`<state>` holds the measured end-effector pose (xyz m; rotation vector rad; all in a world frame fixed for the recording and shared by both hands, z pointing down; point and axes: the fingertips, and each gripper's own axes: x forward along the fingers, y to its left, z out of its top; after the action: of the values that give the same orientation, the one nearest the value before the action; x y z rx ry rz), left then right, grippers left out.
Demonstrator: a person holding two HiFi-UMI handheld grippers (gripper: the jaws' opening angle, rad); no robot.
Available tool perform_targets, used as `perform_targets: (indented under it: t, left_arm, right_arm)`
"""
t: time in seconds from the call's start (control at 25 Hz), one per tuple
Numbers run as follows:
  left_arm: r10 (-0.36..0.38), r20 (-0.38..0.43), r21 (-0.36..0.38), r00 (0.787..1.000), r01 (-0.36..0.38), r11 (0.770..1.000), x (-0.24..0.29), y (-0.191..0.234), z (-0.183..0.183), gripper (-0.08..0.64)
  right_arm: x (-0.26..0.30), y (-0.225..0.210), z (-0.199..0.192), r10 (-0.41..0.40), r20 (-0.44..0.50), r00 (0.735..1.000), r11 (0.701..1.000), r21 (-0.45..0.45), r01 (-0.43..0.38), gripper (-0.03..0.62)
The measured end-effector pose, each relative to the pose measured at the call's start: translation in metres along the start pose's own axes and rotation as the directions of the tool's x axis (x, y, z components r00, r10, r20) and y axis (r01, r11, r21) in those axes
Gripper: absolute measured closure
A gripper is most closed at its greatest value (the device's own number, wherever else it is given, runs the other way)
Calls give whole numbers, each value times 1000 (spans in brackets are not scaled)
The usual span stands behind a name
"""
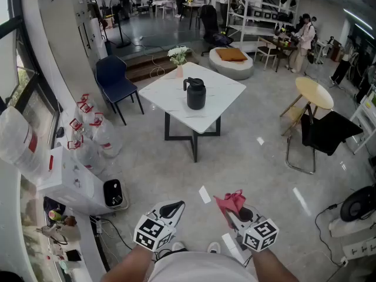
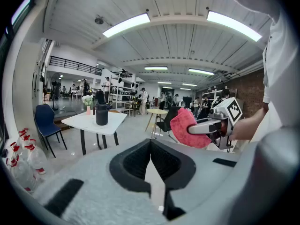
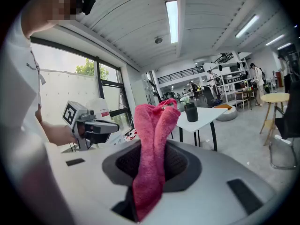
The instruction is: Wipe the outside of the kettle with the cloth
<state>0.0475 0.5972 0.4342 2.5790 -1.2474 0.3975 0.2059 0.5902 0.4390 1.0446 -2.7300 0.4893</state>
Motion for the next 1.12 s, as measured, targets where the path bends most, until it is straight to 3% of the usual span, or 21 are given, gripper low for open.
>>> perform_targets:
  t: [0.6, 1.12]
  left_arm:
    - [-12, -1, 0, 1000, 12, 1000, -6, 7, -4, 560]
    - [-21, -7, -18, 1000, 21, 1000, -33, 41, -20, 560]
  right_arm:
    - [8, 14, -7, 9, -17, 1000, 1000, 28, -8, 489]
    - [44, 60, -15, 45, -36, 998, 997, 61, -43, 494]
